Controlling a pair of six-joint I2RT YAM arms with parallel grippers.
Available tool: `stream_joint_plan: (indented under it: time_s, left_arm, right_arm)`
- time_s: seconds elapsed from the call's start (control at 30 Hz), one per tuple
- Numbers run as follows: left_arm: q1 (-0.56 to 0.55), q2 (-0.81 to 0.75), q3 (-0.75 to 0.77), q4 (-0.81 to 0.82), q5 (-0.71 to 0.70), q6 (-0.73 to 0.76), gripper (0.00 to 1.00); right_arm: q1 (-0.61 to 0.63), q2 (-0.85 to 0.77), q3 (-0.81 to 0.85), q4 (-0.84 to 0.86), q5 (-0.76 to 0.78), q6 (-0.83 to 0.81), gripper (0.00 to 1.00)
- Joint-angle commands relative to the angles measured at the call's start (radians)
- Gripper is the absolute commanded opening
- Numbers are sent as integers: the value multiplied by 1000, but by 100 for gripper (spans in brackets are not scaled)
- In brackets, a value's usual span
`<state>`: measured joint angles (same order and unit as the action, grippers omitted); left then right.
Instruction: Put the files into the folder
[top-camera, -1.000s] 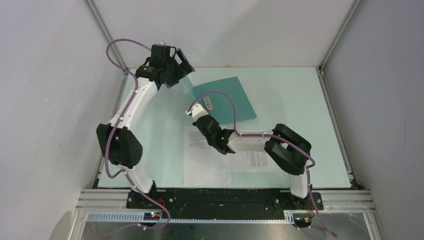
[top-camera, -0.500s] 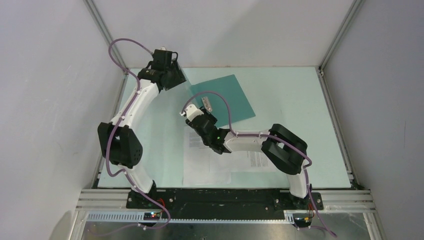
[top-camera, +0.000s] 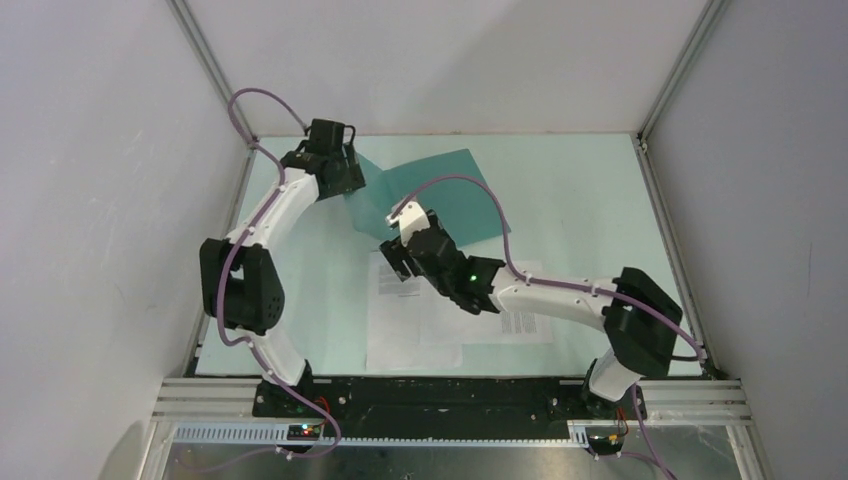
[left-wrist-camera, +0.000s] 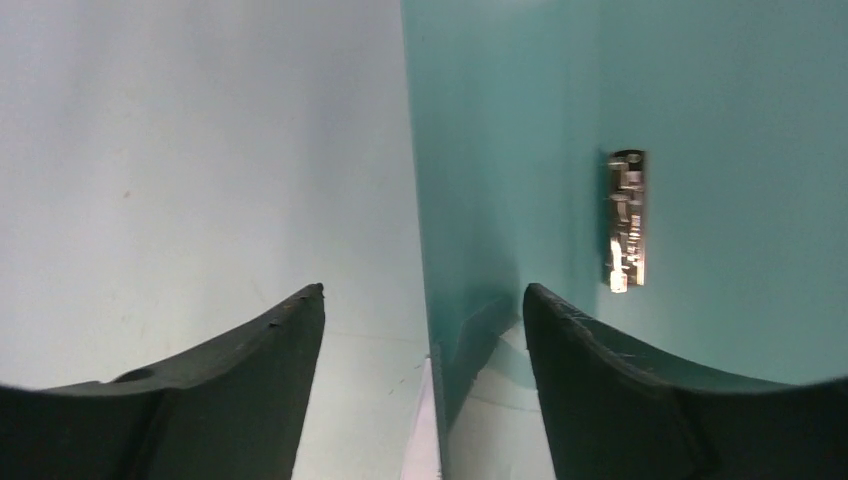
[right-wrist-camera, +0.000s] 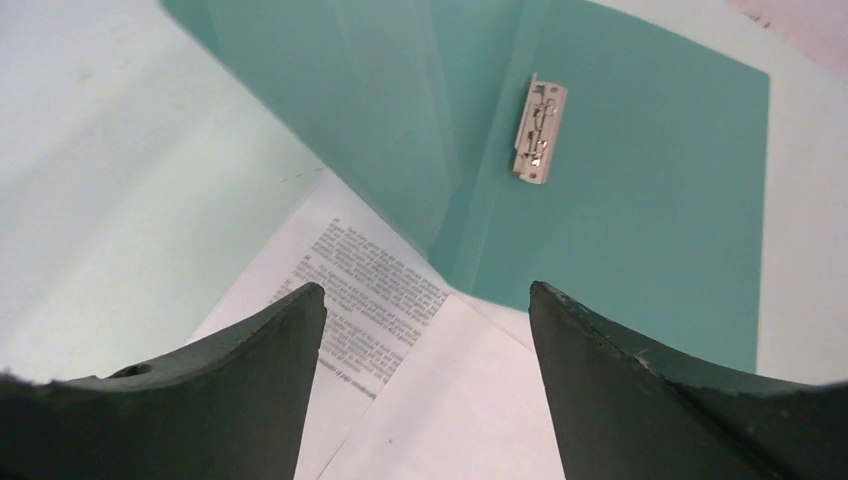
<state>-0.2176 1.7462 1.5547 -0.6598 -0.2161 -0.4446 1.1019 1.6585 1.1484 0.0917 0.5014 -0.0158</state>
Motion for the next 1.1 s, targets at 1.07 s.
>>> stream_joint_plan:
  time_s: [1.07]
  left_arm:
    - [-404,-190,-477,214,366,-117,75]
  right_arm:
    - [-329,-635,-579,-519,-316,1100,84]
